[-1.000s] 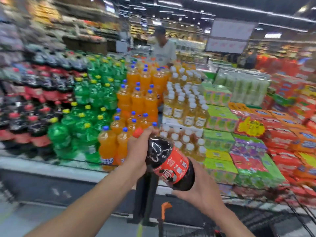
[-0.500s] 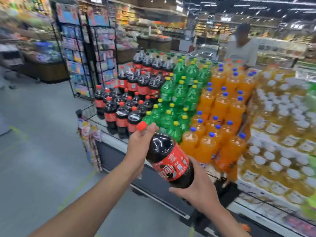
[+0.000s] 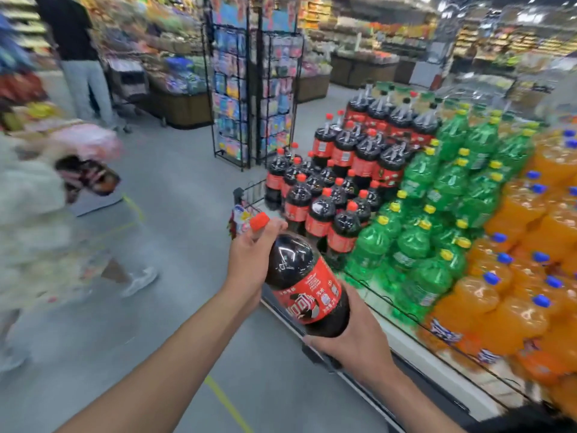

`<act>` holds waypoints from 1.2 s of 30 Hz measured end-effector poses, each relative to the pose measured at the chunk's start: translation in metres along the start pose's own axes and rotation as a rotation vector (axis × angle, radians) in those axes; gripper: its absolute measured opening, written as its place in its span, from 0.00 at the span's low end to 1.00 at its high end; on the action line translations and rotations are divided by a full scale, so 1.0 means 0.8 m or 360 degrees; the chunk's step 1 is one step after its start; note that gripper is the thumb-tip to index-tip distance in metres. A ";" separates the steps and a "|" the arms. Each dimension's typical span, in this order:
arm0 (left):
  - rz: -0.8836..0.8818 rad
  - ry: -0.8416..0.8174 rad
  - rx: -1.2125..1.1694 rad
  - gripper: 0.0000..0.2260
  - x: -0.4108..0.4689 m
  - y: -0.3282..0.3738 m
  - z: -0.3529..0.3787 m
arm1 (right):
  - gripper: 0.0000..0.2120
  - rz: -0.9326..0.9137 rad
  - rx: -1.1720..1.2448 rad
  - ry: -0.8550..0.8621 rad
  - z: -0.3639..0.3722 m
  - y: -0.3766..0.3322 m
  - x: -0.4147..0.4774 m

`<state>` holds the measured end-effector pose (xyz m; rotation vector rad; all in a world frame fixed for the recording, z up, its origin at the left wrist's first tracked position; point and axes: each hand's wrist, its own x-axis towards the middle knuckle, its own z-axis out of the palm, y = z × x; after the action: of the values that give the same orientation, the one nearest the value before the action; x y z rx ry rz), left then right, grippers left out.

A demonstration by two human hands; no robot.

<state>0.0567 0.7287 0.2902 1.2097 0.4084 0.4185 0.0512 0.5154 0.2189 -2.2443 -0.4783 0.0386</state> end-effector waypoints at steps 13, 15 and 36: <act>0.0106 0.0271 0.0011 0.08 0.220 0.034 -0.043 | 0.48 -0.0210 0.0204 -0.0212 0.092 -0.023 0.252; 0.0114 0.0326 0.0014 0.09 0.252 0.034 -0.056 | 0.48 -0.0233 0.0216 -0.0248 0.107 -0.028 0.287; -0.0024 0.0068 0.0222 0.08 0.596 0.071 -0.133 | 0.47 0.0073 0.0362 -0.0166 0.289 -0.083 0.565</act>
<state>0.4039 1.0771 0.2749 1.3341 0.4895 0.4085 0.4061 0.8812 0.1729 -2.0365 -0.4540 0.2238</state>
